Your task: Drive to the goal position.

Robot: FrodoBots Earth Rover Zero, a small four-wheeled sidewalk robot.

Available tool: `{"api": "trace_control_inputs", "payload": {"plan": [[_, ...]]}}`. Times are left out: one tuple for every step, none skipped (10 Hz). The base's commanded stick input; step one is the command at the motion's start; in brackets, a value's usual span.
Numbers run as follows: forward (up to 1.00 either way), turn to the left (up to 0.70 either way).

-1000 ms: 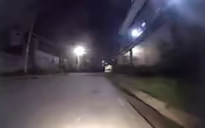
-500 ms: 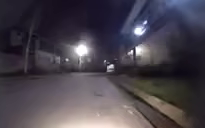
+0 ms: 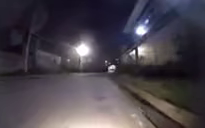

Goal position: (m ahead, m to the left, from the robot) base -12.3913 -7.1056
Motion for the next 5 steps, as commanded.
{"api": "trace_control_inputs", "payload": {"plan": [[0.70, -0.02], [0.70, 0.00], [0.70, -0.02], [0.70, -0.16], [0.70, -0.35]]}}
